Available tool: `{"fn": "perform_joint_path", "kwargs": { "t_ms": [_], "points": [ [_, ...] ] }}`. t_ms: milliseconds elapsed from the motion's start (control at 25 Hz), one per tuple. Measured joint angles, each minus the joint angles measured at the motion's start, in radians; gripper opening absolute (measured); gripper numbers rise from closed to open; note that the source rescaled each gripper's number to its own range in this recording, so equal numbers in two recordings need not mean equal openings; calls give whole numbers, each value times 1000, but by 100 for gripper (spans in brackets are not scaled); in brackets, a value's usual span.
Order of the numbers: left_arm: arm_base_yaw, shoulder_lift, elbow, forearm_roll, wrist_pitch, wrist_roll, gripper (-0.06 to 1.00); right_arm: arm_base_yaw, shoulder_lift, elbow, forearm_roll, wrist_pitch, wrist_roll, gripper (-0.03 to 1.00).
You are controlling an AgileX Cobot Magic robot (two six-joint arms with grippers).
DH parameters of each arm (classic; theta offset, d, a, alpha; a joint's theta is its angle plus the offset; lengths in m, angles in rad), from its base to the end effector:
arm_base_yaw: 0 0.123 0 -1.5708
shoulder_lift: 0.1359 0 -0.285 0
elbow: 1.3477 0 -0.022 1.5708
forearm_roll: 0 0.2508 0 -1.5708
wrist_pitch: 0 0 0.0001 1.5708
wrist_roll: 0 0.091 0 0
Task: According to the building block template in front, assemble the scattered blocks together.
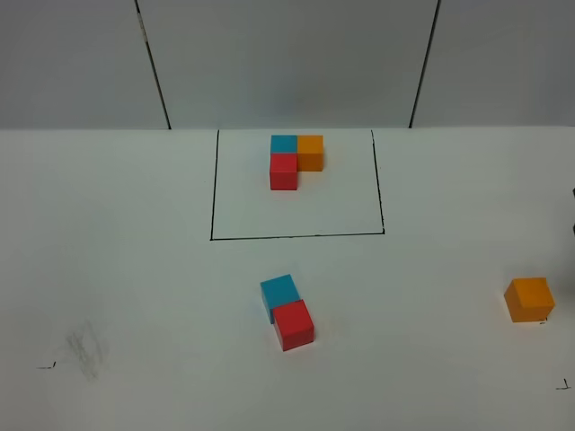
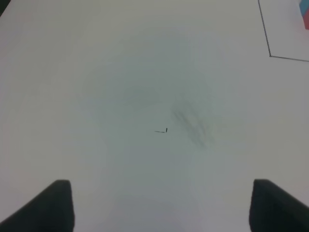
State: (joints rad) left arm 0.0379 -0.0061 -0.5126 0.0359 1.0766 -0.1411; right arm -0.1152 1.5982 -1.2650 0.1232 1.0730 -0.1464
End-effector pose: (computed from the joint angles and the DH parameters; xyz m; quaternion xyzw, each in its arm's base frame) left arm -0.0081 0.0026 0.2795 -0.0772 0.8489 -0.0091 0.5229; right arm 0.3167 -0.0267 0.2769 0.0069 0.9904 0.0405 0.1317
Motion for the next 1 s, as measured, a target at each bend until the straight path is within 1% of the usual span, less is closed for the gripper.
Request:
{"fn": "perform_joint_path", "kwargs": {
  "t_ms": [120,280,440,560,840,1000],
  "points": [
    [0,0,0,0,0,0,100,41,23,0,-1,-38,0,61],
    [0,0,0,0,0,0,100,79,73,0,-16,-48,27,61],
    [0,0,0,0,0,0,100,80,112,0,-51,-49,62,61],
    [0,0,0,0,0,0,100,80,122,7,-52,-64,63,61],
    [0,0,0,0,0,0,100,80,128,72,-50,-131,64,53],
    [0,0,0,0,0,0,100,80,132,82,-33,-145,63,51]
  ]
}}
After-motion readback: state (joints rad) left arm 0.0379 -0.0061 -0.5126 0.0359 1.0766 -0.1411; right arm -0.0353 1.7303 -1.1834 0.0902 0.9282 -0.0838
